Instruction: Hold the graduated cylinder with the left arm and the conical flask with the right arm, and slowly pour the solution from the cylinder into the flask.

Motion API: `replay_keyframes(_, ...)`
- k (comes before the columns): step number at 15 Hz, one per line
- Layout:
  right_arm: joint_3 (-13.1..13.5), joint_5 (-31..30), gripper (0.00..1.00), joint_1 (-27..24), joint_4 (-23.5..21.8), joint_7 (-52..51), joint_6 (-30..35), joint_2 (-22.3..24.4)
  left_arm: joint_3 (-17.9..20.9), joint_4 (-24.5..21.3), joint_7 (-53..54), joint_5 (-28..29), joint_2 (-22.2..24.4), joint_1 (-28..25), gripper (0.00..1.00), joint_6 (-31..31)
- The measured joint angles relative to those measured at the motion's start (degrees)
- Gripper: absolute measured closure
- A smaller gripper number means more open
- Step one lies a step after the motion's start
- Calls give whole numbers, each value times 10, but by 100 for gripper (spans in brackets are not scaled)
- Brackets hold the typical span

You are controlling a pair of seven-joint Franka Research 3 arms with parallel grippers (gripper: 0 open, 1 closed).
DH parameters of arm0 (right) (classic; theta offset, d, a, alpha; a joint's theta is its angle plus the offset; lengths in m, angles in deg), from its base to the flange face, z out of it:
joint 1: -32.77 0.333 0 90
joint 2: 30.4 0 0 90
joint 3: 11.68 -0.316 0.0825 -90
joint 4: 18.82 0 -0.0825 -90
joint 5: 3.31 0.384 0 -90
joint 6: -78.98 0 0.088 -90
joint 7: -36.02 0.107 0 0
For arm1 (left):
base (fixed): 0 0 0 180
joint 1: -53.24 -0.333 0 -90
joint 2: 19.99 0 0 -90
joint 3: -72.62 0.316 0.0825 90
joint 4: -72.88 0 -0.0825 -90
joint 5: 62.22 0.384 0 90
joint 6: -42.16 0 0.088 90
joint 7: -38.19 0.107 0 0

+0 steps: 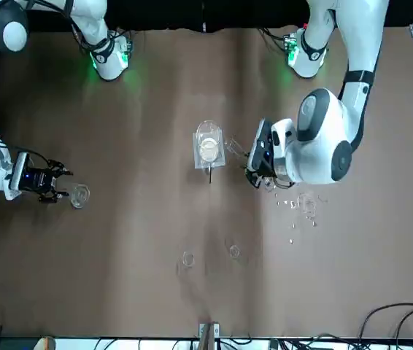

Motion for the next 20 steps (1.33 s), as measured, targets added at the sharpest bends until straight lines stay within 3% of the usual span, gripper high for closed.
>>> replay_keyframes(2,0,0,32,0,0,0,0,0,0,0,-13,20,5,13,66,0)
replay_keyframes(3,0,0,40,0,0,0,-1,0,0,0,-20,30,7,19,66,0)
replay_keyframes(8,0,0,49,1,1,0,-3,0,0,0,-57,83,22,43,66,0)
replay_keyframes(20,1,0,62,22,27,1,-7,4,0,-2,-152,203,28,91,66,0)
